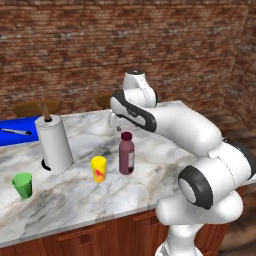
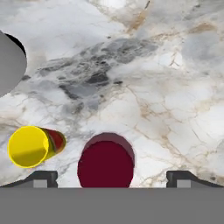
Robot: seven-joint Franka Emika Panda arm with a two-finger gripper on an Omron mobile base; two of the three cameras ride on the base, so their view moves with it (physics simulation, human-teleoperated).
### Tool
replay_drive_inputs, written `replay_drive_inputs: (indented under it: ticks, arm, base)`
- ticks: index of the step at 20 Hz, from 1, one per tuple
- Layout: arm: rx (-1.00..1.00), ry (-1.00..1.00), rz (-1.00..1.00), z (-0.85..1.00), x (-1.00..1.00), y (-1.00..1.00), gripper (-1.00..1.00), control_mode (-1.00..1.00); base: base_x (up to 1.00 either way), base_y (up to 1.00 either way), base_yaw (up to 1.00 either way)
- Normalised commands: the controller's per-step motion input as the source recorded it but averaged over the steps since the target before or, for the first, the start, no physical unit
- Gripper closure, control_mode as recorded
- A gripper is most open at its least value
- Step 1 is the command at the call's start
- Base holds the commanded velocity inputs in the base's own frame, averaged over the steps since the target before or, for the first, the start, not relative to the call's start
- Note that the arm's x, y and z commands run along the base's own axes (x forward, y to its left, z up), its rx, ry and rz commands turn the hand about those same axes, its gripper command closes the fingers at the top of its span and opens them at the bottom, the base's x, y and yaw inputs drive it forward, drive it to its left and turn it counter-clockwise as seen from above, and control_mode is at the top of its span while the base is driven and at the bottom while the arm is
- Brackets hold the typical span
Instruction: Place the drinks on the dining counter in a tight cluster.
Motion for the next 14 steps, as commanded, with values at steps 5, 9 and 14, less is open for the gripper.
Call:
replay_drive_inputs:
  ticks: [5,9,14]
  arm:
    - [0.06,-0.03,-0.04,0.24,-0.67,-0.51,-1.0,-1.0]
    - [0.08,-0.1,-0.06,0.0,-1.0,-0.55,-1.0,-1.0]
    - [0.04,-0.12,-0.02,0.28,-1.0,-0.42,-1.0,-1.0]
  base:
    - [0.0,0.0,0.0]
    - [0.0,0.0,0.0]
    - [0.0,0.0,0.0]
